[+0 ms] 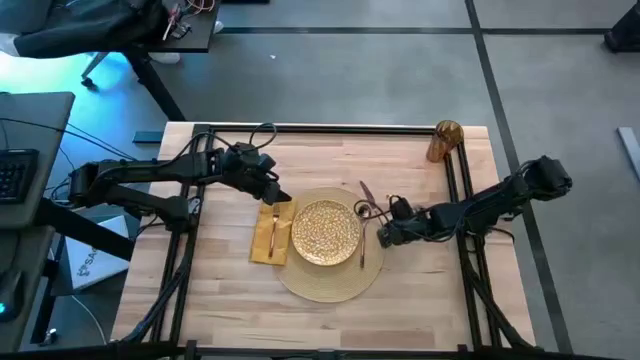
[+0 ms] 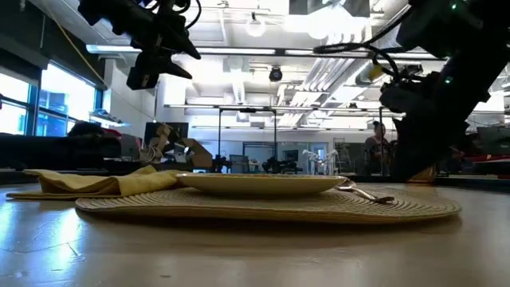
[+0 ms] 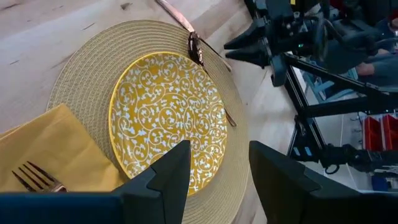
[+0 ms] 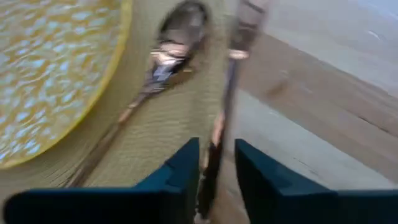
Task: Set table place
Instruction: Put the brown knife on the brown placemat
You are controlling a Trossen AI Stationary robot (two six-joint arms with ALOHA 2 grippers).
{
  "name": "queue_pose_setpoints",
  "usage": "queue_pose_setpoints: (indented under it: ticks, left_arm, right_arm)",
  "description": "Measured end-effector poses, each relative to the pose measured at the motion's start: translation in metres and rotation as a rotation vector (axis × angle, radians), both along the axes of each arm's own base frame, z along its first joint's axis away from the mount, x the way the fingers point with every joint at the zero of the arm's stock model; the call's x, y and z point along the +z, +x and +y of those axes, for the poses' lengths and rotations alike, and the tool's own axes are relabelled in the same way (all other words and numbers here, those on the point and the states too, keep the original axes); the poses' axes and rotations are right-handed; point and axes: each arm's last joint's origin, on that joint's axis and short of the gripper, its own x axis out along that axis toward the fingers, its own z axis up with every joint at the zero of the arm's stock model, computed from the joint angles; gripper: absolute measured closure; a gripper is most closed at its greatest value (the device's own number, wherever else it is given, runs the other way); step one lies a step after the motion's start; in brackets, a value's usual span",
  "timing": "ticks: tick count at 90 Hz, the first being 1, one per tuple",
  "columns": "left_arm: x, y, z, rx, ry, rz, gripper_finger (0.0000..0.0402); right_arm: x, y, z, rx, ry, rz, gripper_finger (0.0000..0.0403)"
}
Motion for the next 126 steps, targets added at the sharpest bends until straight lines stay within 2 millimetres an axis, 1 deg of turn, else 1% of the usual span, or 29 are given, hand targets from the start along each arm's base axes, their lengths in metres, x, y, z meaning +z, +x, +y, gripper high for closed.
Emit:
queue_pose_setpoints:
  ticks: [6, 12, 20, 28, 35, 42, 48, 58, 69, 77, 86, 91, 99, 109, 117, 126]
  left_arm:
    - [0.0, 0.0, 0.0, -0.002, 0.004, -0.001, 0.0255]
    - [0.0, 0.0, 0.0, -0.001, 0.005, 0.0, 0.0255]
    - [0.0, 0.0, 0.0, 0.001, 0.006, 0.001, 0.0255]
    - [0.0, 0.0, 0.0, 0.002, 0.006, 0.001, 0.0255]
    - [0.0, 0.0, 0.0, 0.002, 0.006, 0.0, 0.0255]
    - [0.0, 0.0, 0.0, 0.008, 0.0, 0.002, 0.0255]
    - [0.0, 0.0, 0.0, 0.009, 0.001, 0.0, 0.0255]
    - [0.0, 0.0, 0.0, 0.009, 0.0, 0.001, 0.0255]
    - [0.0, 0.0, 0.0, 0.011, -0.001, 0.001, 0.0255]
    - [0.0, 0.0, 0.0, 0.011, -0.002, 0.002, 0.0255]
    - [0.0, 0.0, 0.0, 0.011, -0.003, 0.001, 0.0255]
    - [0.0, 0.0, 0.0, 0.013, -0.006, 0.002, 0.0255]
    - [0.0, 0.0, 0.0, 0.014, -0.007, 0.002, 0.0255]
    - [0.0, 0.0, 0.0, 0.014, -0.008, 0.001, 0.0255]
    - [0.0, 0.0, 0.0, 0.019, -0.015, 0.002, 0.0255]
    - [0.0, 0.0, 0.0, 0.029, -0.027, 0.005, 0.0255]
  right_arm:
    - [-0.005, -0.001, 0.0, 0.005, -0.012, 0.041, 0.0274]
    - [-0.012, 0.0, 0.0, 0.01, -0.012, 0.08, 0.0263]
    - [-0.02, 0.004, 0.002, 0.035, -0.01, 0.101, 0.026]
    - [-0.024, 0.007, 0.003, 0.05, -0.013, 0.106, 0.0259]
    - [-0.026, 0.003, 0.001, -0.035, 0.012, 0.128, 0.0259]
    - [-0.024, -0.005, -0.004, -0.167, 0.065, 0.163, 0.0259]
    - [-0.02, -0.011, -0.007, -0.225, 0.086, 0.194, 0.0259]
    - [-0.013, -0.018, -0.012, -0.252, 0.098, 0.199, 0.0259]
    - [0.0, -0.025, -0.017, -0.27, 0.066, 0.148, 0.0259]
    - [0.01, -0.027, -0.019, -0.229, 0.018, 0.071, 0.0257]
    - [0.007, -0.03, -0.021, -0.098, -0.036, -0.014, 0.0249]
    - [0.001, -0.033, -0.021, -0.027, -0.053, -0.065, 0.0243]
    - [-0.014, -0.04, -0.022, 0.083, -0.08, -0.111, 0.0231]
    - [-0.031, -0.049, -0.024, 0.147, -0.113, -0.143, 0.022]
    - [-0.041, -0.056, -0.025, 0.171, -0.142, -0.133, 0.0224]
    - [-0.05, -0.063, -0.027, 0.197, -0.176, -0.111, 0.0243]
